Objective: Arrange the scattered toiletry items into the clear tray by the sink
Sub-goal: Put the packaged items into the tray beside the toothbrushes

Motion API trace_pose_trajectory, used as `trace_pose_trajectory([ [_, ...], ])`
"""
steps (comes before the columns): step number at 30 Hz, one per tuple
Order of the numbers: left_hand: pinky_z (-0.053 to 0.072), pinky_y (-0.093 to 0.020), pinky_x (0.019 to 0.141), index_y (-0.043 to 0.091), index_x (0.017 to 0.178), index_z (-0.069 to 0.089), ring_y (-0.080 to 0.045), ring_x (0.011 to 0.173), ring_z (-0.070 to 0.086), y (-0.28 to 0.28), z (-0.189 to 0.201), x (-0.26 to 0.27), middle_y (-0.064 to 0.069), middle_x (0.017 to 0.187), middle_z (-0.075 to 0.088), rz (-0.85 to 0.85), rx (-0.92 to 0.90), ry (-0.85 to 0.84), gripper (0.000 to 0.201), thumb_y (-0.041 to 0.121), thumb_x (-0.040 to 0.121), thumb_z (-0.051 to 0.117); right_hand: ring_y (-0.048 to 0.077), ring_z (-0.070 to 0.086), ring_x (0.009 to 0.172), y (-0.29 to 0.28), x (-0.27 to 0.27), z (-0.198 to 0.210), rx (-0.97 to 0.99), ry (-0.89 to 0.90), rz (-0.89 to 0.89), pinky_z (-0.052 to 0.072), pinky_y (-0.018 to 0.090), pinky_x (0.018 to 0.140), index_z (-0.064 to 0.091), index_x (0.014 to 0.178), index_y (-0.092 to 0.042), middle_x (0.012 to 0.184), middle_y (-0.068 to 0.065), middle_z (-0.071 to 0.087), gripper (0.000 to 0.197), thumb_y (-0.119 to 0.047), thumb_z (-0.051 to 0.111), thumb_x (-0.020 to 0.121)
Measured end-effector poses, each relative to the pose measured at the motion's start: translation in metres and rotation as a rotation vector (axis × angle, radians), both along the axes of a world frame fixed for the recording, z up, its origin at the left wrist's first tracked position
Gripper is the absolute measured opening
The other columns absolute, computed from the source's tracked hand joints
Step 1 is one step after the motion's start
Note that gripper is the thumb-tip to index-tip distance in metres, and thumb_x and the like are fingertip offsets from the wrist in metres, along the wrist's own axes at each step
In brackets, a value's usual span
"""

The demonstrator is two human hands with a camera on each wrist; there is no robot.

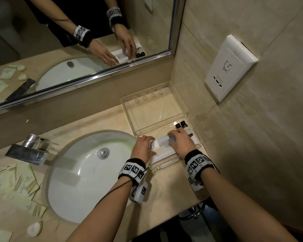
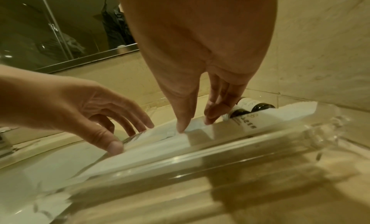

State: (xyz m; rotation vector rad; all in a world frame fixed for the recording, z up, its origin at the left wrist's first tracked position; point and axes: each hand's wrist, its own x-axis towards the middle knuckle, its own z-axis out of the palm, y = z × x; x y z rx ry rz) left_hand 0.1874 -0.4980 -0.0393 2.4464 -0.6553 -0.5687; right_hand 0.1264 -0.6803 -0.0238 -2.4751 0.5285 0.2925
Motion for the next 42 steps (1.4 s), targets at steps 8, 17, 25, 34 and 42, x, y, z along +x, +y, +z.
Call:
trace_pose_trajectory([
  [8,0.035,-0.032,0.103,0.013,0.127,0.054,-0.026,0.12,0.044,-0.003,-0.001,-0.003,-0.008,0.129,0.054,-0.012,0.032,0.009,0.07,0.022,0.065,0.084,0.022,0.059,0.102,-0.001,-0.019,-0.004,0.021,0.016,-0.024,0.055,0.037,0.088,0.05,0.127,-0.026,0.129,0.004,0.045,0.055,-0.02,0.077,0.079],
  [17,0.035,-0.033,0.105,0.015,0.123,0.056,-0.025,0.122,0.044,0.001,0.007,-0.002,-0.005,0.128,0.055,0.03,-0.009,0.001,0.066,0.021,0.064,0.085,0.02,0.058,0.104,-0.002,-0.015,0.014,0.045,-0.062,-0.039,0.053,0.036,0.089,0.052,0.13,-0.021,0.133,0.004,0.045,0.05,-0.02,0.073,0.084],
  [25,0.048,-0.025,0.084,0.016,0.105,0.063,-0.018,0.096,0.058,0.049,0.048,-0.01,-0.004,0.107,0.062,0.277,-0.164,-0.027,0.022,0.016,0.083,0.069,0.011,0.059,0.078,0.032,0.006,0.049,0.171,-0.297,-0.024,0.055,0.029,0.077,0.062,0.113,-0.019,0.107,-0.002,0.056,0.026,-0.018,0.068,0.088],
  [34,0.043,-0.005,0.058,0.008,0.09,0.069,-0.013,0.068,0.059,0.162,0.099,-0.052,0.001,0.076,0.066,0.791,-0.278,-0.011,0.009,0.007,0.083,0.063,0.009,0.058,0.064,0.15,0.035,0.072,0.473,-0.35,0.207,0.051,0.024,0.067,0.069,0.095,-0.016,0.081,-0.004,0.068,0.011,-0.018,0.066,0.084],
  [42,0.051,-0.029,0.069,0.012,0.087,0.069,-0.016,0.065,0.059,0.275,0.106,-0.093,-0.001,0.075,0.066,1.056,-0.236,-0.017,0.008,0.009,0.083,0.063,0.006,0.058,0.061,0.269,0.028,0.076,0.52,-0.232,0.482,0.052,0.028,0.07,0.069,0.093,-0.019,0.077,-0.009,0.066,0.008,-0.019,0.065,0.086],
])
